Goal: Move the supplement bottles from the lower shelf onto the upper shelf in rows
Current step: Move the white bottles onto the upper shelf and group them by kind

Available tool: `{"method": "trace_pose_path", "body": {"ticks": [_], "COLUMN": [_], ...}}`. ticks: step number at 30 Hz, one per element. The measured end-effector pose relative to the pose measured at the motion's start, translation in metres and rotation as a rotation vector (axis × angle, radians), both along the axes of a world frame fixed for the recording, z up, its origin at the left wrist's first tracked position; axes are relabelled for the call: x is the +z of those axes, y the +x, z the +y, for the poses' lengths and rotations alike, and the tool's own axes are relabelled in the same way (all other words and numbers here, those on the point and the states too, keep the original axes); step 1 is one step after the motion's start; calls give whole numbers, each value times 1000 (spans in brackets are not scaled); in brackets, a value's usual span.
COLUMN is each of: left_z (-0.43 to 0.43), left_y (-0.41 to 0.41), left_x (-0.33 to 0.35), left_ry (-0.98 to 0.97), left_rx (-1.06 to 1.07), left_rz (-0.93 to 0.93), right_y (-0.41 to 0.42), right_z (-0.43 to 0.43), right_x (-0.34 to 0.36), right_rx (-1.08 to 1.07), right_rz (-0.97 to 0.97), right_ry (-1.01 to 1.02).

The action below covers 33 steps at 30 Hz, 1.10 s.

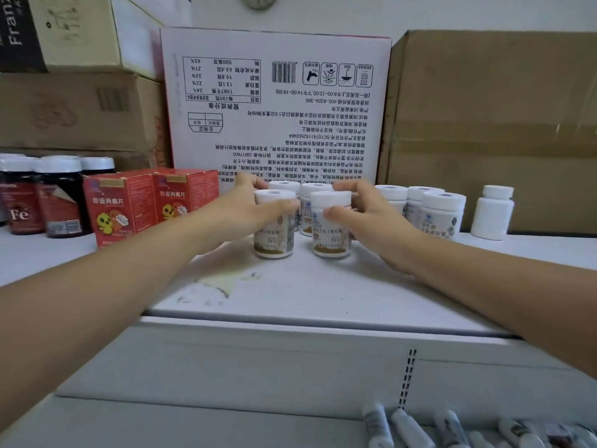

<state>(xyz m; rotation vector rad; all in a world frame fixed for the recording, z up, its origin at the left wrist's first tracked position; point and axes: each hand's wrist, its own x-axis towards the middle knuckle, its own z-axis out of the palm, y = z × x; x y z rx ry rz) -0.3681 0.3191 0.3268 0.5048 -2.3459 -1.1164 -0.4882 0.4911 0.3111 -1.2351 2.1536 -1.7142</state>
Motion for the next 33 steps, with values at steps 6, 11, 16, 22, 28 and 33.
{"method": "trace_pose_path", "body": {"ticks": [6, 11, 16, 22, 28, 33], "left_z": [-15, -19, -21, -25, -30, -16], "left_y": [5, 3, 5, -1, -3, 8], "left_x": [-7, -9, -10, -14, -16, -10], "left_ry": [-3, -72, -283, -375, -452, -617], "left_rx": [-138, -123, -91, -57, -25, 2], "left_rz": [-41, 11, -103, -171, -260, -455], "right_y": [-6, -8, -10, -13, -11, 7], "right_z": [3, 1, -2, -4, -5, 5], "right_x": [-6, -7, -8, -11, -10, -2], "right_rx": [-39, -128, -205, -224, -255, -208], "right_rz": [168, 210, 257, 281, 306, 472], "right_ry": [16, 85, 160, 246, 291, 507]}}
